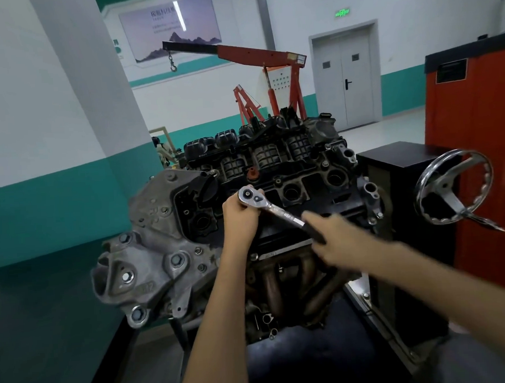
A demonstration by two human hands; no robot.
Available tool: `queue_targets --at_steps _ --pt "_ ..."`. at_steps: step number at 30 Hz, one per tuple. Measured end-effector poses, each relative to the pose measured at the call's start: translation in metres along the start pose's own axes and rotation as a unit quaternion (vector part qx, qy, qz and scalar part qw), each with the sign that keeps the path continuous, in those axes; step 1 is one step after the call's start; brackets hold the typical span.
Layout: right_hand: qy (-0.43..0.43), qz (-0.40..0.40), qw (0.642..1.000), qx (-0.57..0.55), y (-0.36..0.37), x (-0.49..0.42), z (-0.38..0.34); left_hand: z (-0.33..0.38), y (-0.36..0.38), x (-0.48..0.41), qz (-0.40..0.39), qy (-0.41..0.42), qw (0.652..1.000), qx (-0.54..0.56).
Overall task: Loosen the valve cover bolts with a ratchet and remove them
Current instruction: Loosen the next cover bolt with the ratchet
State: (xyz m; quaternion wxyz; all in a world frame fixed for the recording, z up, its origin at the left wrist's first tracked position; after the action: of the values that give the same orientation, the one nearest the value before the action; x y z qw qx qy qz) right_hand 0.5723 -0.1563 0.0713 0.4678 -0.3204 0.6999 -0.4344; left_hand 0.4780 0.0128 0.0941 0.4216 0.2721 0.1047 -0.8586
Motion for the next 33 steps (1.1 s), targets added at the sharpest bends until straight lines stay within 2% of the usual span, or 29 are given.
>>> queue_targets --at_steps 3,6,8,10,13,16,19,22,25,27,30,31,33 --pt "-0.08 0.013 0.975 0.209 -0.05 -0.033 0.026 0.003 0.0 0.001 0.009 0.013 1.0 0.002" --pt "-0.093 0.059 0.962 0.25 -0.048 -0.036 0.013 0.0 -0.007 0.005 0.036 0.004 0.999 0.039" --pt "-0.038 0.067 0.983 0.166 -0.02 -0.013 -0.001 -0.002 -0.008 0.007 0.037 -0.001 0.998 0.049" --pt "0.037 0.065 0.997 0.008 0.013 0.012 -0.027 -0.003 -0.002 0.008 0.05 -0.001 0.997 0.056" --pt "0.085 0.064 0.978 -0.181 0.056 0.023 -0.084 -0.002 0.004 0.006 0.084 -0.009 0.993 0.076" --pt "0.102 0.076 0.959 -0.252 0.072 0.019 -0.112 0.0 0.001 0.006 0.077 -0.004 0.995 0.066" --pt "0.077 0.032 0.98 -0.18 0.055 0.018 -0.076 -0.001 -0.003 0.004 0.048 -0.009 0.997 0.061" --pt "-0.002 -0.001 1.0 -0.028 0.01 0.005 -0.015 0.0 -0.001 0.002 0.01 -0.004 0.999 0.033" --pt "-0.085 0.01 0.979 0.187 -0.042 -0.029 0.024 0.004 -0.001 0.002 0.0 0.003 1.0 0.01" --pt "-0.119 0.034 0.957 0.261 -0.055 -0.046 0.028 0.005 -0.002 0.005 0.012 0.014 1.0 0.004" --pt "-0.083 0.057 0.97 0.221 -0.035 -0.031 0.02 0.0 0.0 0.011 0.045 0.026 0.998 0.025" --pt "-0.052 0.061 0.981 0.178 -0.019 -0.019 0.015 -0.003 0.001 0.011 0.061 0.027 0.997 0.027" --pt "0.024 0.061 0.998 0.01 0.017 0.007 -0.008 -0.007 0.006 0.01 0.089 0.022 0.995 0.034"
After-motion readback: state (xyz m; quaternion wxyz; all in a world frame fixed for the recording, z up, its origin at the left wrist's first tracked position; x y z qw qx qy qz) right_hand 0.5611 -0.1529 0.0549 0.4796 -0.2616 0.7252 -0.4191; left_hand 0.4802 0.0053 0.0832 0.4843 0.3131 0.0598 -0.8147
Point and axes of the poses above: each hand's wrist, its own x-axis away from the middle knuckle, its own y-axis out of the palm, z = x × y, the point moved 1 cm from there along -x, towards the middle knuckle, and after that the axes turned 14 degrees about x, right-handed, at the moved point
